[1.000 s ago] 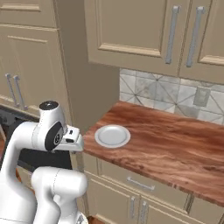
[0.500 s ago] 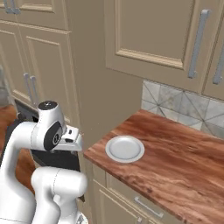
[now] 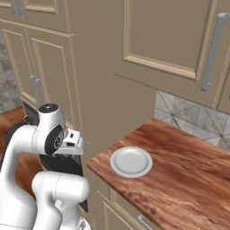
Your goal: Take the baked cake out of the oven and place it on the plate for cooling. Then close the oven door.
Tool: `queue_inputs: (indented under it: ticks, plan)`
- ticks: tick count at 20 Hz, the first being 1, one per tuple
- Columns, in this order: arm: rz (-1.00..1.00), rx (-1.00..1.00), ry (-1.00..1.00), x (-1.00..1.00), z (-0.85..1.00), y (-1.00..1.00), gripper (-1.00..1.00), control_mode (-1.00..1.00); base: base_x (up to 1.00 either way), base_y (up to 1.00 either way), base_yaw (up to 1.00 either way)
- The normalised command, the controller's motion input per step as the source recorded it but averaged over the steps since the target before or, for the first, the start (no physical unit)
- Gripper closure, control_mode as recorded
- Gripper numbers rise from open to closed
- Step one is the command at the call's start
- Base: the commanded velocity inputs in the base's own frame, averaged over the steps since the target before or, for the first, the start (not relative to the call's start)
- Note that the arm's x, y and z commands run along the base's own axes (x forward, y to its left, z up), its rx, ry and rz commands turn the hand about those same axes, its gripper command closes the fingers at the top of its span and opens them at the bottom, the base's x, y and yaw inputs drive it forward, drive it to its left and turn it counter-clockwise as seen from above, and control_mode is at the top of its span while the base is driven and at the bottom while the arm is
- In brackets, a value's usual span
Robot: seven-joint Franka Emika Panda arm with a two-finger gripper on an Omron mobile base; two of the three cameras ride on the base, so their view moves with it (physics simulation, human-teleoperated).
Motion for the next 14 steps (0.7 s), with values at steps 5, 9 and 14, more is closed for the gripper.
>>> queue_inputs:
  ticks: [5, 9, 14]
  plan:
    - [0.09, -0.13, 0.00, 0.00, -0.32, 0.12, -1.00, -1.00, 0.00, 0.00, 0.02]
    - [0.09, -0.35, 0.00, -0.01, -0.75, 0.86, -1.00, -1.00, 0.00, 0.00, 0.00]
    - [0.04, -0.30, 0.00, 0.00, -0.66, 0.96, -1.00, -1.00, 0.00, 0.00, 0.00]
